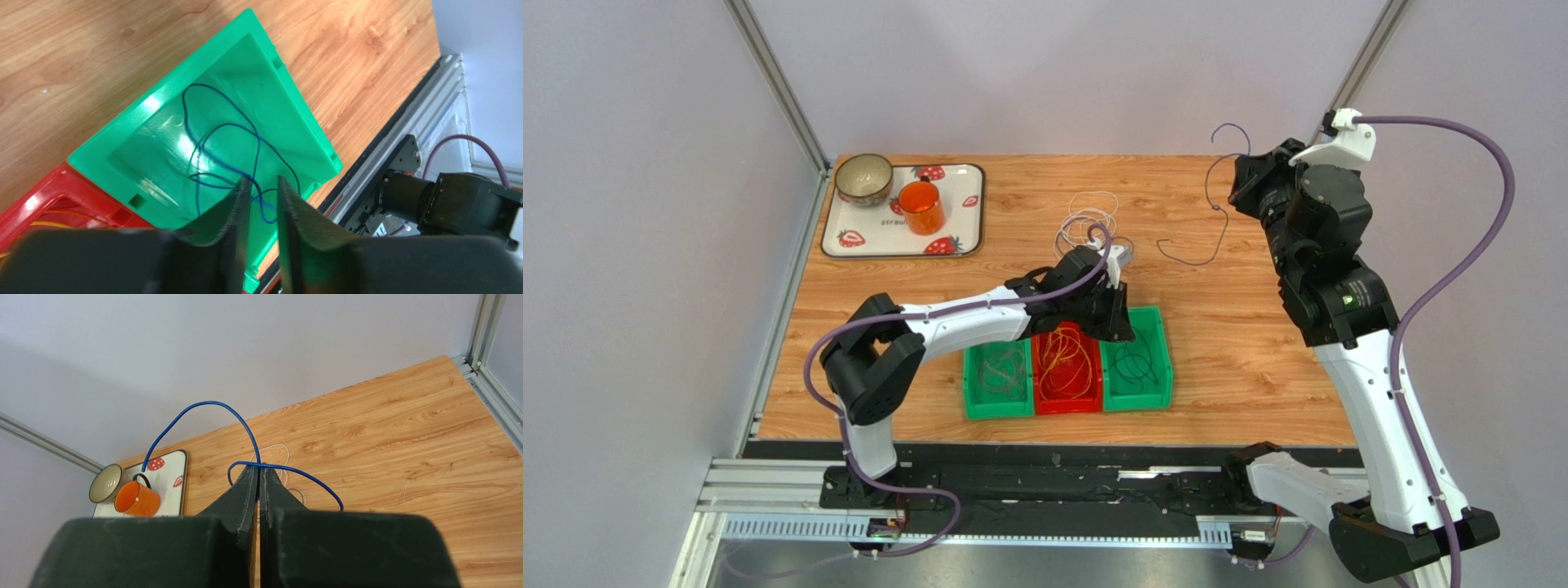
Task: Untangle the cables
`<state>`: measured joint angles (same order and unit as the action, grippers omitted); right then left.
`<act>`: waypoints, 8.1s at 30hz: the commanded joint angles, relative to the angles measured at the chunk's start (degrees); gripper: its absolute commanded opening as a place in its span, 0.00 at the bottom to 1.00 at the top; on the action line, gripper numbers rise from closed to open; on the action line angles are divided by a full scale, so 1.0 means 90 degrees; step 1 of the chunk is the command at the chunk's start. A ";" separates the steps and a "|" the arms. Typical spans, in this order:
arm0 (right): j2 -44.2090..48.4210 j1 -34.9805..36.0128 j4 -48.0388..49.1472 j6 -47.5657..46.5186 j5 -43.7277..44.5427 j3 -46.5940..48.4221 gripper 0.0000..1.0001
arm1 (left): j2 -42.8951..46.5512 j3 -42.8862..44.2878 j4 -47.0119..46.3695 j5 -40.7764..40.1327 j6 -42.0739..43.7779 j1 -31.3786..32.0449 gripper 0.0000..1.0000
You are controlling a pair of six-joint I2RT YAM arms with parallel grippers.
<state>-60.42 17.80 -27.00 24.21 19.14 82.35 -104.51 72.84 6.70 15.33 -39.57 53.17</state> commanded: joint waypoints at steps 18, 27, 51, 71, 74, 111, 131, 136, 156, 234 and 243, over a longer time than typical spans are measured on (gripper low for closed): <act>0.0200 -0.0015 -0.0368 0.0444 -0.1353 -0.0116 0.00 | 0.1455 0.1419 0.3170 -0.2121 0.1183 0.0011 0.61; 0.0376 0.0131 -0.0759 0.0611 -0.2028 -0.0673 0.00 | 0.3056 0.1155 0.4663 -0.2738 0.2042 -0.0780 0.62; 0.0201 0.0873 -0.1648 0.0152 -0.2614 -0.1892 0.00 | 0.4454 -0.0173 0.4500 -0.3920 0.3205 -0.2060 0.66; -0.1703 0.1313 -0.1072 0.0348 -0.2536 -0.2675 0.00 | 0.4307 -0.0378 0.4305 -0.3452 0.3196 -0.2479 0.63; -0.2084 0.1313 -0.1013 0.0318 -0.2546 -0.2656 0.00 | 0.4259 -0.0378 0.4304 -0.3383 0.3196 -0.2548 0.63; -0.1695 0.1635 -0.2907 0.0202 -0.2214 -0.2383 0.36 | 0.4307 -0.0359 0.4295 -0.2963 0.3147 -0.2841 0.61; -0.1176 0.1625 -0.2470 0.0064 -0.1531 -0.0968 0.36 | 0.4581 -0.0388 0.4285 -0.2866 0.3147 -0.2841 0.61; -0.1537 0.1616 -0.2137 -0.0092 -0.1394 -0.0361 0.37 | 0.4659 -0.0398 0.4265 -0.2778 0.3186 -0.2841 0.61; -0.5609 0.1079 -0.2526 -0.0209 -0.1238 0.3535 0.42 | 0.5294 -0.0574 0.4002 -0.2817 0.3225 -0.2841 0.61; -0.4958 0.0239 -0.1249 -0.0658 -0.1871 0.4201 0.00 | 0.5011 -0.0632 0.3973 -0.2856 0.3293 -0.2851 0.59; -0.2654 0.0698 0.0439 -0.1166 -0.2146 0.2915 0.00 | 0.4845 -0.0613 0.3982 -0.2856 0.3303 -0.2851 0.59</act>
<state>-91.24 22.87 -33.85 16.73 1.21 119.48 -60.31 67.22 43.88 -9.74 -11.11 27.92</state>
